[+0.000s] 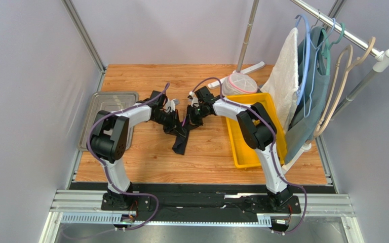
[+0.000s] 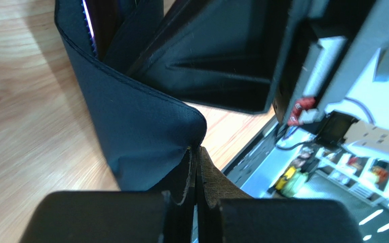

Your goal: Place the utensils on the paper napkin and roll it up

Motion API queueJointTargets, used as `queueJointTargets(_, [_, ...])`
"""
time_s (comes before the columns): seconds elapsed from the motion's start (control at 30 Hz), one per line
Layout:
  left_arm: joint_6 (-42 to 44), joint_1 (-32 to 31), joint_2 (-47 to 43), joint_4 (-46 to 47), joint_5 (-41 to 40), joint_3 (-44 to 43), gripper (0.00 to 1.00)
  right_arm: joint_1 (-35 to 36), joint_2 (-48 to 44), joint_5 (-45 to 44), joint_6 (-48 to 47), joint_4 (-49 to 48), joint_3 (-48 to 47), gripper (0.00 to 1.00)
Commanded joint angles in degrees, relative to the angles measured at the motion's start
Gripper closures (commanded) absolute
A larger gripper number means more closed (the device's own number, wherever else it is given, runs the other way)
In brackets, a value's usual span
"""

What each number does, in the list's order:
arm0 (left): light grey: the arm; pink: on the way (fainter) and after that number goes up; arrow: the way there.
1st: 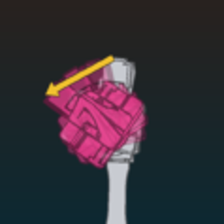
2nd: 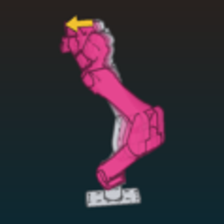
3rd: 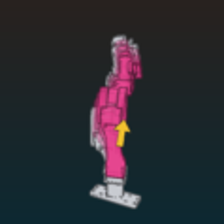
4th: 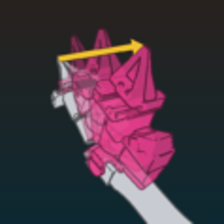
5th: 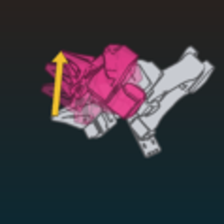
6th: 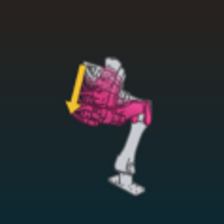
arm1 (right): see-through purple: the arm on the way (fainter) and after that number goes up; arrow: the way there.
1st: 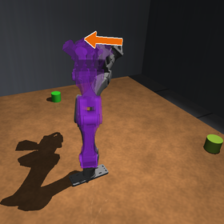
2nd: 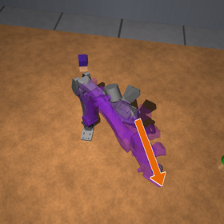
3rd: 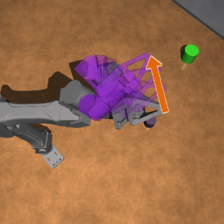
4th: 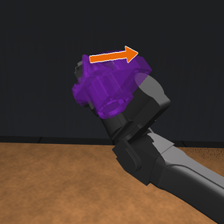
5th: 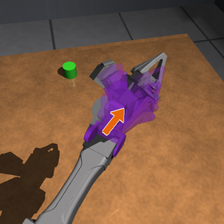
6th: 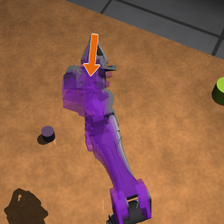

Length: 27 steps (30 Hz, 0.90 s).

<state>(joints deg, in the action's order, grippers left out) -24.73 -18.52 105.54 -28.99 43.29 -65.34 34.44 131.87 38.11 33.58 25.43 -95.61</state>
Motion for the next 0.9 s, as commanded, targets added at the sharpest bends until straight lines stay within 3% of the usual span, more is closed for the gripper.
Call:
queueJointTargets(0.0, [-8.83,-0.81,-1.56,12.28,2.76,3.20,1.00,0.54,3.30,-8.58,-1.06,1.90,2.01,1.00])
queueJointTargets(0.27, [-11.40,-2.92,1.51,16.78,2.68,4.52,1.00,0.54,3.21,-9.37,-0.54,1.99,2.36,1.00])
queueJointTargets(0.53, [-5.51,-3.45,5.81,4.40,-6.37,3.47,1.00,0.46,1.73,-8.58,-1.76,2.69,2.10,1.00])
queueJointTargets(0.7, [-4.54,-3.45,5.82,2.63,-8.57,3.82,1.00,0.28,-0.82,-6.73,-4.31,4.71,-0.27,0.99])
queueJointTargets(0.87, [-4.27,-3.36,6.44,2.45,-8.31,3.20,1.00,-1.73,-3.72,-3.48,-5.28,4.98,-2.56,0.92])
